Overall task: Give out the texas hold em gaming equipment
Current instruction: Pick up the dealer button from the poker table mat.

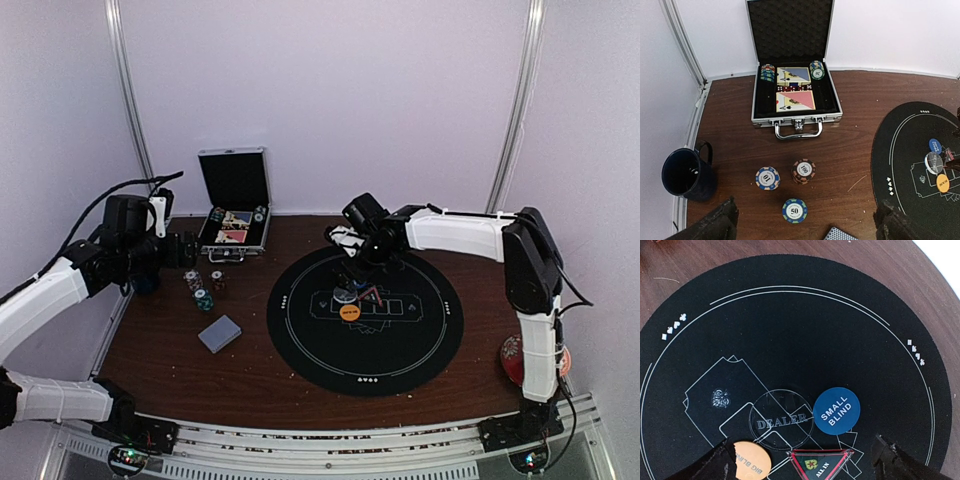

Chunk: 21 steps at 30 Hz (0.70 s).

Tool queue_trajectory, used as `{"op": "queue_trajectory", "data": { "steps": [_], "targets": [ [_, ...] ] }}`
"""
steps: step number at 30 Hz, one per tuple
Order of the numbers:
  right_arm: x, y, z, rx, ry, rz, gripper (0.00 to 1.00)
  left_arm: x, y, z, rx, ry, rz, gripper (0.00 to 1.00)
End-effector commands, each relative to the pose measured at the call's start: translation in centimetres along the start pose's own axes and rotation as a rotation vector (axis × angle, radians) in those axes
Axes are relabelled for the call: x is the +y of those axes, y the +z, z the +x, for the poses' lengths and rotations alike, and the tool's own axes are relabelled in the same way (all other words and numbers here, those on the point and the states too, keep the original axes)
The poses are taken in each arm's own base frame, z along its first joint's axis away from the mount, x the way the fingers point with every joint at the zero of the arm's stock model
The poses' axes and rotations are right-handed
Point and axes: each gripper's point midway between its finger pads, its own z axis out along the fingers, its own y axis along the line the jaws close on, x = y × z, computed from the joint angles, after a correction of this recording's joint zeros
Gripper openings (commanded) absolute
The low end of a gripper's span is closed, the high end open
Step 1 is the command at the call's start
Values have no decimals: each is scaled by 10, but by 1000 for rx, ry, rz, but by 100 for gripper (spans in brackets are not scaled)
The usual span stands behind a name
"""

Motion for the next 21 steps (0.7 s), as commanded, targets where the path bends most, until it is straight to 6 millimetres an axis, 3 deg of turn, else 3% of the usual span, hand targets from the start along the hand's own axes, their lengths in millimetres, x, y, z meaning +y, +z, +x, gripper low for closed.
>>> {"op": "queue_trajectory", "data": {
  "steps": [1,14,21],
  "targets": [
    [0,20,12,36,37,9,94,1,-5,-12,-58,-2,0,98],
    [21,47,43,129,19,-86,86,5,-6,-13,-65,-7,-19,98],
    [23,52,45,137,15,-80,86,6,-4,-12,-59,-7,-24,98]
  ]
}}
